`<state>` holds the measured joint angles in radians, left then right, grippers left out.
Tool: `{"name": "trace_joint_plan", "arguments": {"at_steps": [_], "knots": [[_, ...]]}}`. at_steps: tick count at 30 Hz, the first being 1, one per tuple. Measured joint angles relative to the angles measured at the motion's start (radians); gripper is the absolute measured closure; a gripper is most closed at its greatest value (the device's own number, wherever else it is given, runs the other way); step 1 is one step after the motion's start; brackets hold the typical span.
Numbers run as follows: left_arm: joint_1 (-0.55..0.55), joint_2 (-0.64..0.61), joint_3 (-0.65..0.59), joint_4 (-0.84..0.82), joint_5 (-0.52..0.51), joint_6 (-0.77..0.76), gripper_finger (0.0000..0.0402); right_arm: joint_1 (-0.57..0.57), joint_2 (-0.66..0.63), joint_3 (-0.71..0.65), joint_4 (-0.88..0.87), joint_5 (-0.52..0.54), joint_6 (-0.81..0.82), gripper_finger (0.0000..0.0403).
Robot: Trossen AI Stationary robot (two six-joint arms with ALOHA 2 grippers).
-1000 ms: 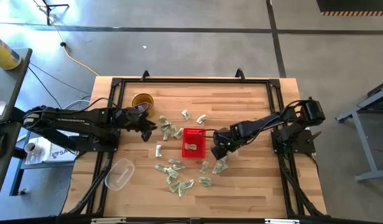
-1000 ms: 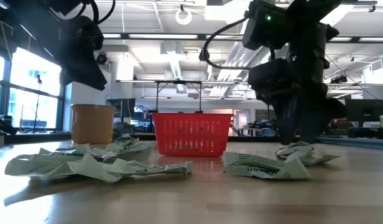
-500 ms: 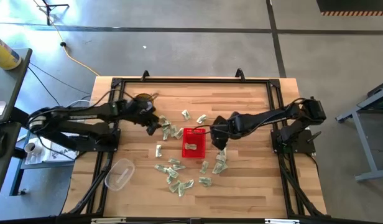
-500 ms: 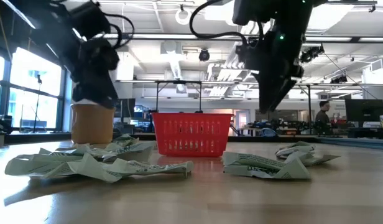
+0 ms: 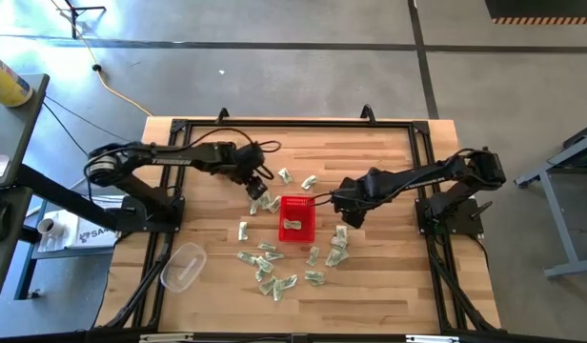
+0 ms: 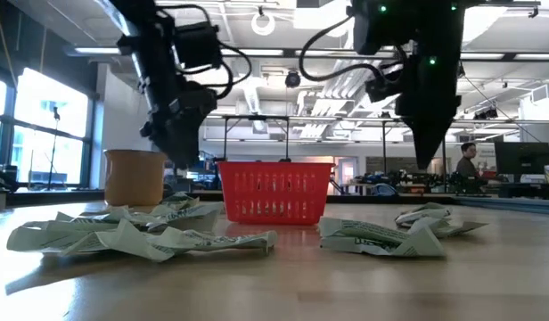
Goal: Pick and place Stevia / Truvia into bins
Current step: Put the white stevia packet into the red basket
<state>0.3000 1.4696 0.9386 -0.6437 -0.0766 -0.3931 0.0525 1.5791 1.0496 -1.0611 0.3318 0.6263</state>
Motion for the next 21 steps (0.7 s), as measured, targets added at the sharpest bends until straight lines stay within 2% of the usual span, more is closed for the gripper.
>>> {"name": "trace_joint_plan", "arguments": {"at_steps": [4,7,10,15,21], "knots": [[-0.032,0.024,0.066,-0.073,-0.057,0.004,0.0191,-0.003,-0.033,-0.014,-0.005,0.035,0.001,0.0166],[-0.066,0.023,0.084,-0.064,-0.096,0.013,0.0207,-0.016,-0.051,-0.019,-0.015,0.055,-0.004,0.0166],[-0.089,0.037,0.102,-0.073,-0.098,0.091,0.0214,-0.04,-0.064,-0.019,-0.024,0.063,-0.028,0.0166],[-0.098,0.119,0.144,-0.175,-0.099,0.202,0.0204,-0.096,-0.065,-0.019,-0.025,0.071,-0.111,0.0166],[-0.098,0.26,0.237,-0.329,-0.082,0.203,0.0167,-0.17,-0.064,-0.019,-0.018,0.035,-0.162,0.0166]]}}
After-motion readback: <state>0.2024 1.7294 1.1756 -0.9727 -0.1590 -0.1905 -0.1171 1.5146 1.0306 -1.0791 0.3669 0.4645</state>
